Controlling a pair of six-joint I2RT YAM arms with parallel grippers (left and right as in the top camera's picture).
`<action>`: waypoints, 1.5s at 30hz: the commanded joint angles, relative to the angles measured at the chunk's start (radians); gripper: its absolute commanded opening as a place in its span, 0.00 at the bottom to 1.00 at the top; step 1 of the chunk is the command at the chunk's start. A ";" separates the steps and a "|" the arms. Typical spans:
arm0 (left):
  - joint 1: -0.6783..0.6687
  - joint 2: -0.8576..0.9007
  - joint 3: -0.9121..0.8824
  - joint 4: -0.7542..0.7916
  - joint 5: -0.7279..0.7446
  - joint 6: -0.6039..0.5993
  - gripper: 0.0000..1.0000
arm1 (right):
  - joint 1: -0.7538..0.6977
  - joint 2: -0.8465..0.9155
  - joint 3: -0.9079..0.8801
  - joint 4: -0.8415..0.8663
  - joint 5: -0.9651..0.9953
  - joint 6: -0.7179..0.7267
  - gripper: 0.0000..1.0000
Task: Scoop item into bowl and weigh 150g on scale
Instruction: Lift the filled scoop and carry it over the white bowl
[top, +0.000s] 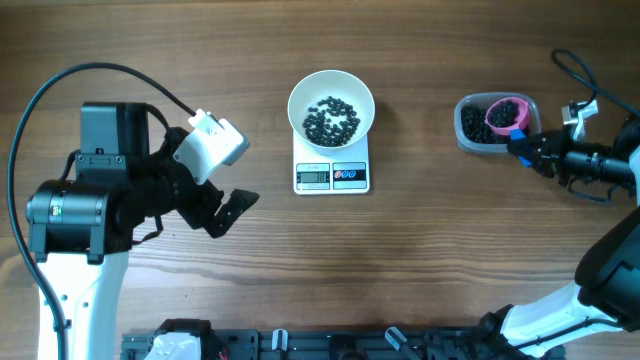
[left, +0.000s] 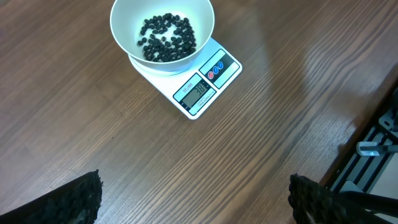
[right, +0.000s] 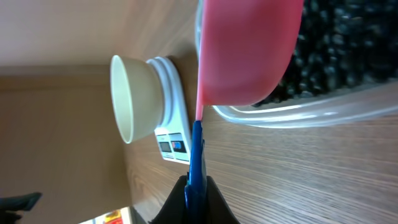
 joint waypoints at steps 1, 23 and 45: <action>0.006 0.004 0.019 -0.001 0.008 0.012 1.00 | -0.004 0.009 -0.002 -0.002 -0.143 -0.031 0.04; 0.006 0.004 0.019 -0.001 0.008 0.012 1.00 | 0.277 -0.170 0.000 0.171 -0.269 0.196 0.04; 0.006 0.004 0.019 -0.001 0.008 0.012 1.00 | 0.719 -0.185 -0.001 0.563 0.058 0.185 0.04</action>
